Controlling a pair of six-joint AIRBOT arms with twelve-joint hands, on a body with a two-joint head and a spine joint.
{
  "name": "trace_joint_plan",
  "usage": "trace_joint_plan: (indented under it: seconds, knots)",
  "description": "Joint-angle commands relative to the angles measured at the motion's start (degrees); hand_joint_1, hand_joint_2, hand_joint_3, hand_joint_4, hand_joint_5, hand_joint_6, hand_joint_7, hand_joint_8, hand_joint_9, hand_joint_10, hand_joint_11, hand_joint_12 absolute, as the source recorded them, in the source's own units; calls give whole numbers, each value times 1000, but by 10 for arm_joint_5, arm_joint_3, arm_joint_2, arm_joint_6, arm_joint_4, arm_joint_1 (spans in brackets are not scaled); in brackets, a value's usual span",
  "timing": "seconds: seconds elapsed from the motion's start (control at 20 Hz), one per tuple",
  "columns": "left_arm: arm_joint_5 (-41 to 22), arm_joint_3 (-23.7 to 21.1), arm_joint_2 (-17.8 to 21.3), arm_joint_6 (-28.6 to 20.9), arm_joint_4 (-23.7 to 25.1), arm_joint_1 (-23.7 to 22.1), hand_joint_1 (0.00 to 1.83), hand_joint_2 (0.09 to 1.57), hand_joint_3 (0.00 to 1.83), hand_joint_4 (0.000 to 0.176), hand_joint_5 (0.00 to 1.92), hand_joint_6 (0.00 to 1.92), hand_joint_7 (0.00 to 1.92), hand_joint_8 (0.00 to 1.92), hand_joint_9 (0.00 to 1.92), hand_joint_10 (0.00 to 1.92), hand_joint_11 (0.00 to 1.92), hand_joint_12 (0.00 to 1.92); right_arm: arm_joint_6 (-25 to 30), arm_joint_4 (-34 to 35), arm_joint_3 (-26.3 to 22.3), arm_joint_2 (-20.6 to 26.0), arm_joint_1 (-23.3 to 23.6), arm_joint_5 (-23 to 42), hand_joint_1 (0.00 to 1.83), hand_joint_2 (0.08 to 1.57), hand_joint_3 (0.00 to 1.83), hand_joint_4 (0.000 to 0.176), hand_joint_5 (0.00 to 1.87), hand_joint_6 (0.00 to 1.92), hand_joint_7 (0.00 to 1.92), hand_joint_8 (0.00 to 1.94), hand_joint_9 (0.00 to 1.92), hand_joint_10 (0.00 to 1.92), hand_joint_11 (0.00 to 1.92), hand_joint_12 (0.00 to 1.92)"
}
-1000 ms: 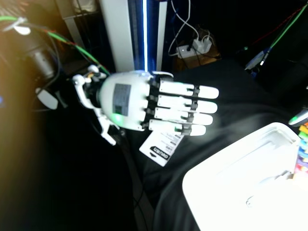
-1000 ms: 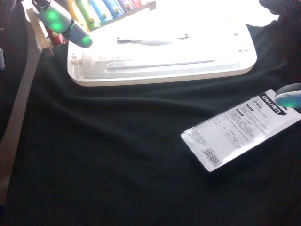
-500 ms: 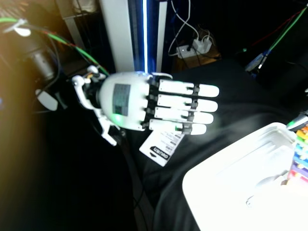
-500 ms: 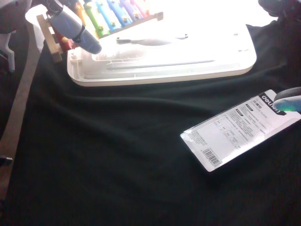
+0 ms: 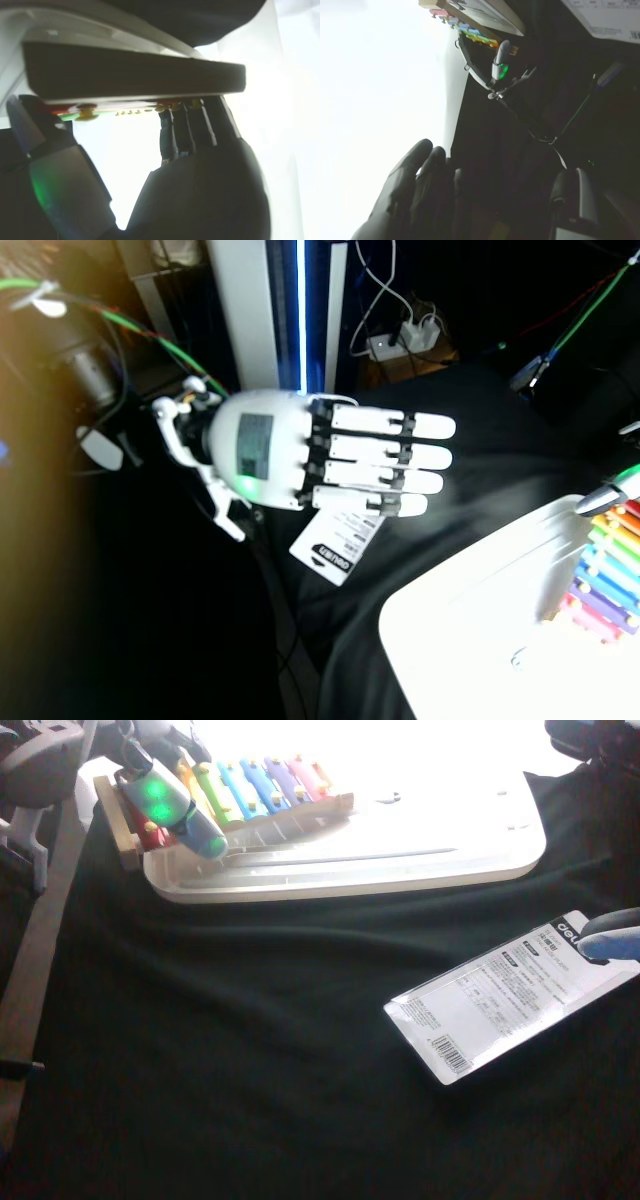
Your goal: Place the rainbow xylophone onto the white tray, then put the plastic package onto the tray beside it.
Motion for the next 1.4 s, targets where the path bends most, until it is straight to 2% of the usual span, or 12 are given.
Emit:
trace_joint_plan:
  seconds: [0.0,0.2,0.25,0.3,0.35,0.4,0.45,0.75,0.95,1.05,1.2,1.35]
  knots:
    - [-49,4,-1,0,3,-2,1320,1161,0,0,570,941,872,1211,701,1158,585,1507,6,21,1,-1,4,69,1179,761,0,0,259,0,274,0,311,1,0,798]
    - [-45,6,-6,1,6,3,1219,1216,0,0,638,1338,905,1266,751,1108,614,1463,6,20,1,-1,5,70,1162,783,3,0,250,0,288,5,306,1,0,765]
    - [-45,6,-6,1,7,3,1323,1152,0,0,569,945,894,1180,760,978,617,1375,6,20,1,-1,5,70,1173,778,0,0,255,3,292,6,305,1,0,755]
    - [-45,6,-7,1,8,3,1232,1161,0,0,980,970,766,1306,721,649,430,1345,6,20,1,-1,5,71,1192,762,0,0,257,3,281,1,296,0,0,754]
    - [-45,6,-7,1,8,3,1232,1161,0,0,980,970,766,1306,721,649,430,1345,6,20,1,-1,5,71,1192,762,0,0,257,3,281,1,296,0,0,754]
    - [-45,6,-7,1,9,3,1179,1017,0,0,608,279,766,294,765,339,443,1147,6,20,1,-1,5,71,1207,768,0,0,260,2,287,4,307,5,0,780]
    - [-45,6,-7,1,9,3,1064,1020,0,0,543,109,736,108,719,199,323,1154,6,20,1,-2,5,71,1223,763,0,0,258,1,283,2,302,2,3,783]
    - [-49,3,-7,1,12,3,957,965,0,0,389,0,519,0,519,0,13,998,7,19,1,-2,5,71,1223,792,2,0,245,0,287,0,309,0,23,741]
    - [-53,-1,-7,1,16,3,918,870,0,0,258,0,399,0,415,0,47,866,7,19,1,-2,5,71,1233,786,0,0,252,2,296,1,315,1,47,692]
    - [-57,-4,-7,1,19,3,927,806,0,22,292,3,255,0,296,0,1,780,7,19,1,-2,5,71,1272,767,0,0,263,5,316,8,332,7,50,686]
    - [-63,-10,-6,1,25,3,861,775,0,103,161,0,72,5,114,3,0,377,7,19,1,-2,5,71,1256,780,0,0,241,0,288,0,325,2,60,685]
    - [-72,-23,0,1,32,3,756,747,0,107,3,0,3,0,26,0,0,202,7,19,1,-2,5,71,1296,765,0,0,251,5,311,12,324,8,55,676]
